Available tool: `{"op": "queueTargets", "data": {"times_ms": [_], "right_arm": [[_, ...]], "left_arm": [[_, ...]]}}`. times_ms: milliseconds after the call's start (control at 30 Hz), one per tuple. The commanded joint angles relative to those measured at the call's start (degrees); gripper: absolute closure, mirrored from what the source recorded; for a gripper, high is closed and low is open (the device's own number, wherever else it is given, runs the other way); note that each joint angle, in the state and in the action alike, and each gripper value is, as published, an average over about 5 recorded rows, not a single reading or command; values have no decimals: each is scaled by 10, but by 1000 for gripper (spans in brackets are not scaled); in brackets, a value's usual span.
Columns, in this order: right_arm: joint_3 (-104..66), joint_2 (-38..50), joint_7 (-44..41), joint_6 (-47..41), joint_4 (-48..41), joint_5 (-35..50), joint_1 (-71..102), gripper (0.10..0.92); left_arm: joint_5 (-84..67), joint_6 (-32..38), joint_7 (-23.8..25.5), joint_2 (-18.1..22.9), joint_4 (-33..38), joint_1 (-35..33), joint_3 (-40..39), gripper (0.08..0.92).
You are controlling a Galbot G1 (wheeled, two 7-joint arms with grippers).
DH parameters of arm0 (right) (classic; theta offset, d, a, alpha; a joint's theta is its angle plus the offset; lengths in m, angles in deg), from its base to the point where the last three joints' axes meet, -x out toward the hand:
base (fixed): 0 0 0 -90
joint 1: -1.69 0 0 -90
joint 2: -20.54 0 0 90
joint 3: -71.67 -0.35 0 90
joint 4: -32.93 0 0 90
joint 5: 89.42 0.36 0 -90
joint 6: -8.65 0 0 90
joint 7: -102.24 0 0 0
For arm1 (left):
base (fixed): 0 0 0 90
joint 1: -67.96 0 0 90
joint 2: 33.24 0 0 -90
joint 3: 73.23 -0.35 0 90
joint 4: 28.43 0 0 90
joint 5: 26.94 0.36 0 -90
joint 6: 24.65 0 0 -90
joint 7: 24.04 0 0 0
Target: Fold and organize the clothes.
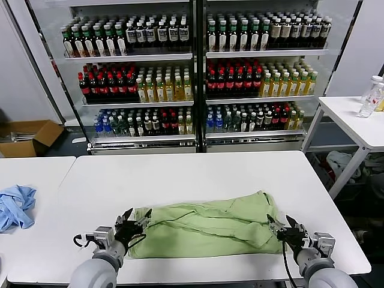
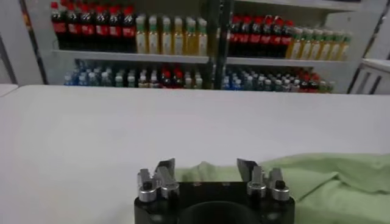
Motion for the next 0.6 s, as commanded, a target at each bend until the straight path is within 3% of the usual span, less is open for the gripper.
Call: {"op": "queueTargets", "data": {"times_ms": [33,167,600], "right_arm": [[-9,-4,-5,-1,12,-21,24,225],[-16,-2,-7,0,16,-20,29,204],[-27,7,-7,4,19,-12,27,203]], "left_arm": [[58,-13,-23,48,-36,-13,-13,230],[64,-24,-20,52,-36,-24,-15,238],[-48,-23,37,36,-29,-32,18,606]]}}
